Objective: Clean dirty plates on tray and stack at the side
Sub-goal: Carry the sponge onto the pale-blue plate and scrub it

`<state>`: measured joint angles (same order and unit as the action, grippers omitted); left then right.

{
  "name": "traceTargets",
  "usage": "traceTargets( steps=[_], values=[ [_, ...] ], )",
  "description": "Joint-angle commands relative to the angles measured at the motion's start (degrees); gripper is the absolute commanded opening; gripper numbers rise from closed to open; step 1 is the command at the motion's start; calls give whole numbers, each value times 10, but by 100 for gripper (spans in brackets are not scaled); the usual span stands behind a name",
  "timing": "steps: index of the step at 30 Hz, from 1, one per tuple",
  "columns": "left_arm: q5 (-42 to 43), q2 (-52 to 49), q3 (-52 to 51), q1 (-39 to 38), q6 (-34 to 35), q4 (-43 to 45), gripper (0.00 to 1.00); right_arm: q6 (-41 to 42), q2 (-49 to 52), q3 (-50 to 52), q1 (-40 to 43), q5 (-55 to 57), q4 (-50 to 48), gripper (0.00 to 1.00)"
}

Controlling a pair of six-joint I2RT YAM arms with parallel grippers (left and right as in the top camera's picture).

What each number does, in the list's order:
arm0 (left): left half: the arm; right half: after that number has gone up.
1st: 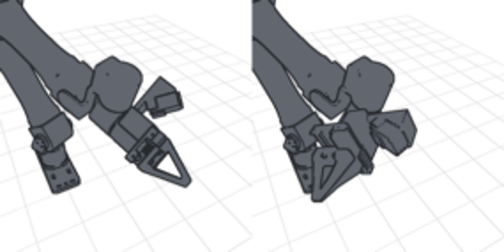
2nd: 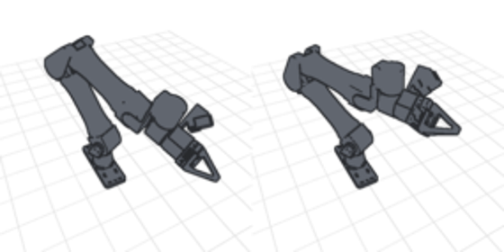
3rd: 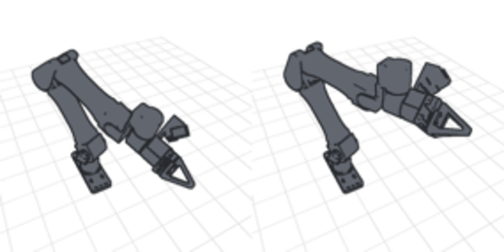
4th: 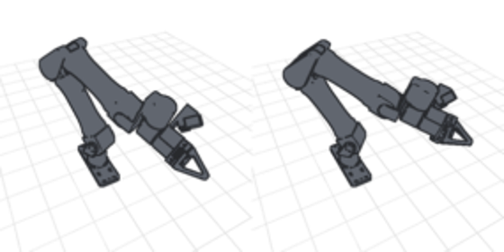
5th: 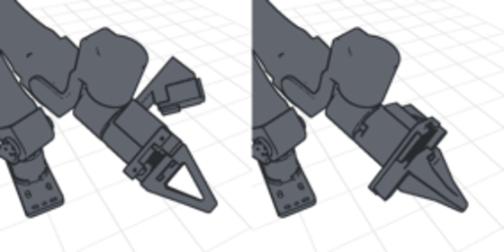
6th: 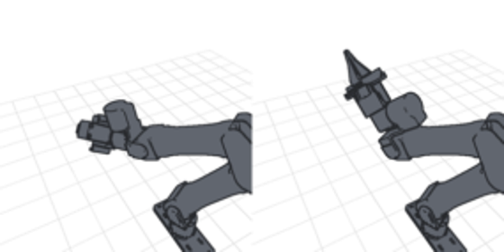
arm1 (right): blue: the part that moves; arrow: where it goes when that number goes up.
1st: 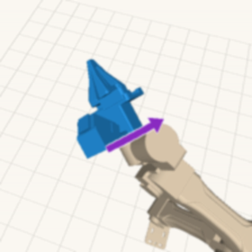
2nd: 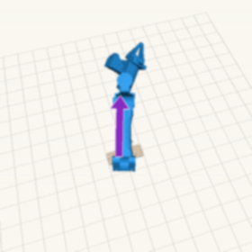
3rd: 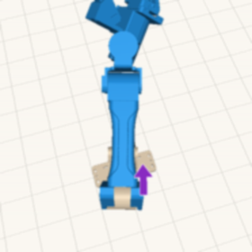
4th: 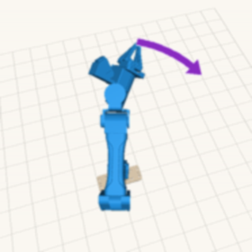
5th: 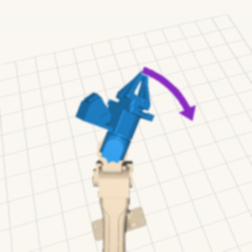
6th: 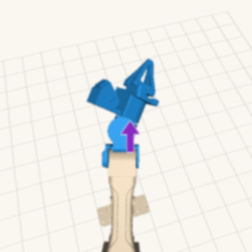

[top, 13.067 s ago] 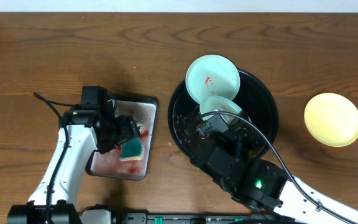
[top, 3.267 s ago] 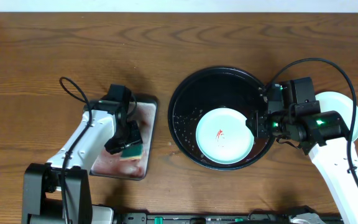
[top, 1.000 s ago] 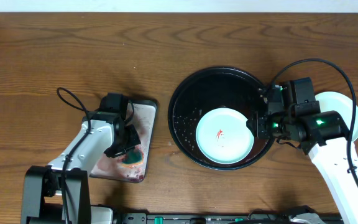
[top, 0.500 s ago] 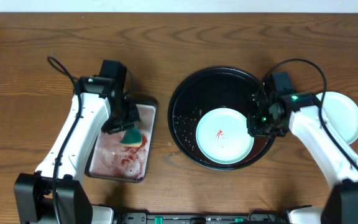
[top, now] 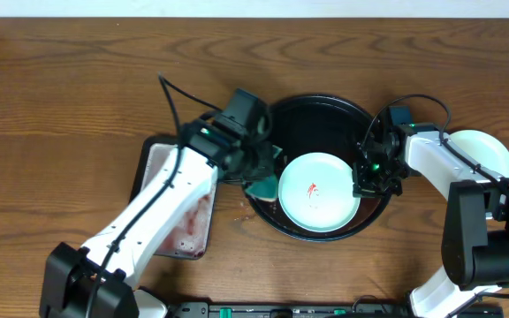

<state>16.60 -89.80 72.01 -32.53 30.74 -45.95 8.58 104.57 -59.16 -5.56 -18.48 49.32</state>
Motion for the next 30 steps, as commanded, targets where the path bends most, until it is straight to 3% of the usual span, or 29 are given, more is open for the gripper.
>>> traceTargets(
  steps=[1,11,17,30],
  values=[
    [6,-25,10,-50,78,40,7,8,17,3,2,-2,-11,1],
    [59,-168,10,-152,168,185,8,16,17,3,2,11,2,1],
    [71,-261,10,-149,154,220,7,16,17,3,2,11,10,1],
    [-332,-274,35,-105,123,-19,7,11,17,3,2,37,19,1]
  ],
)
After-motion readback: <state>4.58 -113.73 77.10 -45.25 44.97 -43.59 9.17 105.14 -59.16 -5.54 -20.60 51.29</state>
